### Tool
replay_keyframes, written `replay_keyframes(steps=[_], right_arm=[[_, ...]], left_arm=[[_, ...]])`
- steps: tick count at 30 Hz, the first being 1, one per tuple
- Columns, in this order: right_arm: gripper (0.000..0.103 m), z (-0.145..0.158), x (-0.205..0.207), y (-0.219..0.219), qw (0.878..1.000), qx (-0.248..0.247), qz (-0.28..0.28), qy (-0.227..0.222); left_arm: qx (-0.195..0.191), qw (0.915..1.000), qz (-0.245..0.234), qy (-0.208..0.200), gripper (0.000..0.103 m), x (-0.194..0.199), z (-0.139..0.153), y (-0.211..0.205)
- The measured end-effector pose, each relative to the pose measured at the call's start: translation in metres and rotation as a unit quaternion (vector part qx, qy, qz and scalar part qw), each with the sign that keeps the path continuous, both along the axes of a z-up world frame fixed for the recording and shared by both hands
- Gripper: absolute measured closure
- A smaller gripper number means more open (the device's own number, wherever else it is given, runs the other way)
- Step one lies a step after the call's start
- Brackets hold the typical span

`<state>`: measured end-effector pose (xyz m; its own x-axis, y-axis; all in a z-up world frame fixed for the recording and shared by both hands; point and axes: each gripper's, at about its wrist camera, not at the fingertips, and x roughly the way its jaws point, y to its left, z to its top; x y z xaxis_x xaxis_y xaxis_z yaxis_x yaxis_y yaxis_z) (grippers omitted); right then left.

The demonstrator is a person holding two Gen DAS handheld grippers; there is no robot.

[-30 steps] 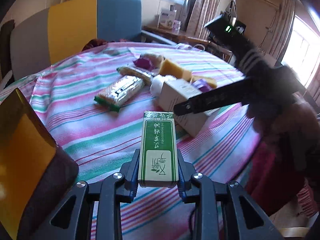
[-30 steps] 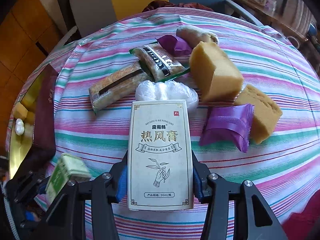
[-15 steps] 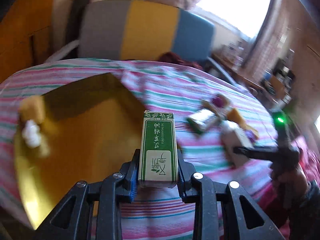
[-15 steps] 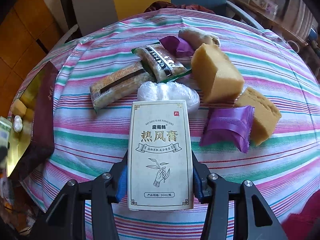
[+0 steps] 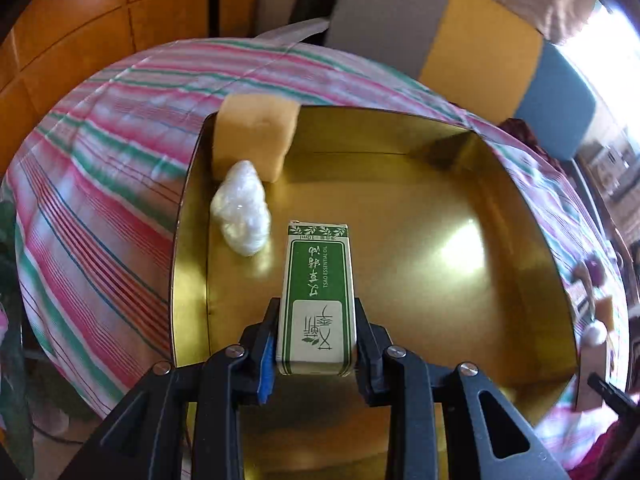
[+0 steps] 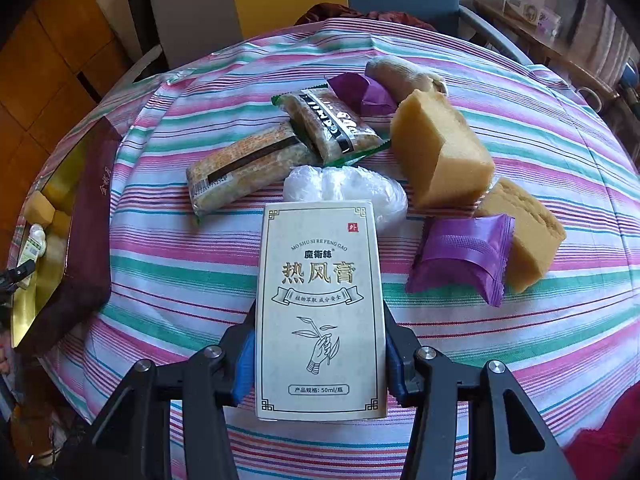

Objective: Organize objects

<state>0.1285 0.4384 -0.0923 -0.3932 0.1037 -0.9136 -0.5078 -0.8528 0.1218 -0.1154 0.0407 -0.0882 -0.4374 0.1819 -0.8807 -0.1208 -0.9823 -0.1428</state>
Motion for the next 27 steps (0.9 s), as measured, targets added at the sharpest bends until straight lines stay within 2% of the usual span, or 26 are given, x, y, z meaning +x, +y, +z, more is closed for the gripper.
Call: replay_keyframes(steps=[2,5,9,13,17,20,23,27], right_arm=[[0.051,0.0,0.0,0.0,1.0,0.0,-0.001,0.001],[0.051,0.002,0.001,0.001,1.0,0.0,-0.002,0.003],[0.051,0.006,0.006,-0.002,1.0,0.0,-0.005,0.014],[0.051,0.015,0.012,-0.011,1.0,0.002,-0.004,0.024],[0.051,0.038,0.019,-0.028,0.999,0.011,0.001,0.048],[0.051,0.063,0.007,-0.051,0.997,0.014,0.028,0.076],[0.051,0.09,-0.021,-0.088,0.991,0.011,0.083,0.107],[0.051,0.101,-0.069,-0.145,0.981,-0.013,0.151,0.124]], left_arm=[[-0.013,0.9998,0.015,-0.003,0.07,-0.005,-0.005,-0.002],[-0.004,0.9999,0.016,-0.002,0.059,-0.007,-0.005,-0.005],[-0.006,0.9999,0.007,0.014,0.058,0.004,0.004,-0.007],[0.006,0.9984,-0.014,0.055,0.058,0.023,0.029,-0.009],[0.008,0.9944,-0.017,0.103,0.058,0.036,0.051,-0.023],[0.016,0.9928,-0.001,0.118,0.058,0.034,0.061,-0.041],[0.024,0.9921,0.02,0.122,0.058,0.037,0.066,-0.062],[0.03,0.9918,0.041,0.117,0.058,0.038,0.063,-0.083]])
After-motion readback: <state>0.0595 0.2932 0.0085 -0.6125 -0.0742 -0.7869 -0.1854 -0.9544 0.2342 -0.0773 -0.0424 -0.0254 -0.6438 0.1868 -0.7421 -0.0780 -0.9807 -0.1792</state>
